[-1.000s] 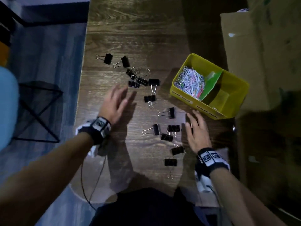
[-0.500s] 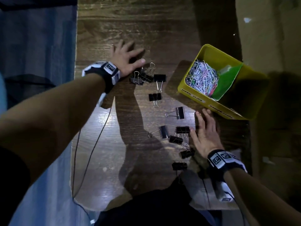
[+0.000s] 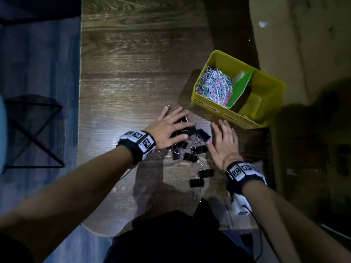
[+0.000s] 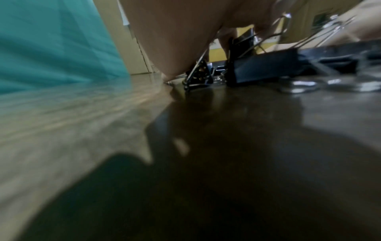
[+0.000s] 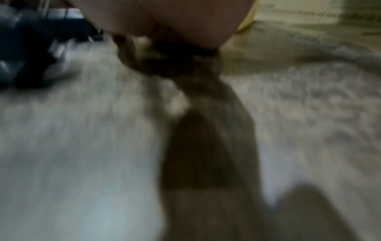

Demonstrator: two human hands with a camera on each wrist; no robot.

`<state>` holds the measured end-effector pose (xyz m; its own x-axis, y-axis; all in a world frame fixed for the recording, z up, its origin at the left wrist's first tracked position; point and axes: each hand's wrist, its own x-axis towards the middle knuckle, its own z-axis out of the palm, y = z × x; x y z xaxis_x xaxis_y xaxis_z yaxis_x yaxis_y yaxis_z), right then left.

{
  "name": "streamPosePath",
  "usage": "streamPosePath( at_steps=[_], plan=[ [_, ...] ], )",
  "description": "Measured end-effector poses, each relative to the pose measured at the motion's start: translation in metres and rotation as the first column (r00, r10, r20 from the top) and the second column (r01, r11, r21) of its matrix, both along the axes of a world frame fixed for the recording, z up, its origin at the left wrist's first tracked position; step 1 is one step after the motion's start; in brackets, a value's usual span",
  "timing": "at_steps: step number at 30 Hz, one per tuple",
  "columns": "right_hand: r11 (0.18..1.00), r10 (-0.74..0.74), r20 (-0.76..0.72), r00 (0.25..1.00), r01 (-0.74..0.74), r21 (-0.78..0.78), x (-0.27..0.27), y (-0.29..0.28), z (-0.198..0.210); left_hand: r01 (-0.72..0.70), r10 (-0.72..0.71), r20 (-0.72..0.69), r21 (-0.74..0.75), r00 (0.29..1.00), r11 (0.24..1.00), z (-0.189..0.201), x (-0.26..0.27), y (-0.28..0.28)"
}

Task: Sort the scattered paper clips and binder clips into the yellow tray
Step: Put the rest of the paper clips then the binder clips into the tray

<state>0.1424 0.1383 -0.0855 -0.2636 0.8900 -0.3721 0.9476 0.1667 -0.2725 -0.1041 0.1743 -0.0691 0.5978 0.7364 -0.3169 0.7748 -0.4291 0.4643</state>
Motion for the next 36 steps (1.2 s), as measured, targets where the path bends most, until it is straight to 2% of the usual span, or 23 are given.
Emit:
streamPosePath(
  at_steps=[3, 6, 8, 11, 14, 17, 19, 21, 23, 27, 30, 33, 34, 36],
  plan=[
    [0.997, -0.02, -0.158, 0.987, 0.009, -0.071, 0.006, 0.003, 0.012, -0.076, 0.077, 0.061, -0.031, 0.995, 0.997, 0.006, -0.002, -0.025],
    [0.99, 0.003, -0.249, 0.968, -0.037, -0.134, 0.011, -0.008, 0.03, -0.207, 0.209, 0.073, -0.035, 0.975, 0.978, 0.009, -0.009, -0.051],
    [0.991, 0.006, -0.248, 0.969, -0.039, -0.128, 0.008, -0.021, 0.04, -0.224, 0.224, 0.01, 0.012, 0.974, 0.974, 0.01, -0.007, -0.072],
    [0.997, -0.021, -0.158, 0.987, 0.01, -0.073, -0.009, -0.036, 0.045, -0.19, 0.192, -0.069, 0.041, 0.979, 0.981, 0.011, 0.004, -0.099],
    [0.98, -0.173, -0.188, 0.967, 0.15, -0.131, -0.025, -0.044, 0.047, -0.325, 0.326, -0.026, 0.036, 0.945, 0.945, 0.017, 0.016, -0.108],
    [0.978, -0.185, -0.24, 0.953, 0.154, -0.142, -0.031, -0.047, 0.049, -0.411, 0.412, -0.069, 0.031, 0.908, 0.911, 0.024, 0.025, -0.107],
    [0.972, -0.209, -0.276, 0.938, 0.167, -0.167, -0.029, -0.046, 0.05, -0.481, 0.478, -0.064, -0.036, 0.876, 0.876, 0.025, 0.027, -0.105],
    [0.964, -0.241, -0.323, 0.915, 0.186, -0.193, -0.025, -0.044, 0.052, -0.599, 0.61, 0.007, -0.178, 0.792, 0.781, 0.026, 0.026, -0.1],
    [0.957, -0.268, -0.361, 0.893, 0.203, -0.209, -0.018, -0.041, 0.054, -0.657, 0.705, 0.074, -0.307, 0.705, 0.689, 0.027, 0.024, -0.093],
    [0.934, -0.343, -0.442, 0.829, 0.251, -0.253, -0.005, -0.039, 0.062, -0.627, 0.728, 0.145, -0.415, 0.67, 0.66, 0.032, 0.015, -0.086],
    [0.912, -0.402, -0.493, 0.771, 0.291, -0.288, 0.003, -0.039, 0.067, -0.634, 0.8, 0.202, -0.514, 0.566, 0.578, 0.039, 0.007, -0.084],
    [0.889, -0.456, -0.553, 0.697, 0.333, -0.314, 0.01, -0.039, 0.067, -0.648, 0.834, 0.294, -0.527, 0.467, 0.549, 0.048, -0.006, -0.082],
    [0.88, -0.475, -0.565, 0.674, 0.347, -0.325, 0.012, -0.038, 0.068, -0.642, 0.852, 0.316, -0.56, 0.418, 0.523, 0.052, -0.01, -0.081],
    [0.843, -0.538, -0.614, 0.578, 0.361, -0.398, 0.016, -0.038, 0.069, -0.6, 0.912, 0.33, -0.688, 0.242, 0.409, 0.058, -0.017, -0.081]
  ],
)
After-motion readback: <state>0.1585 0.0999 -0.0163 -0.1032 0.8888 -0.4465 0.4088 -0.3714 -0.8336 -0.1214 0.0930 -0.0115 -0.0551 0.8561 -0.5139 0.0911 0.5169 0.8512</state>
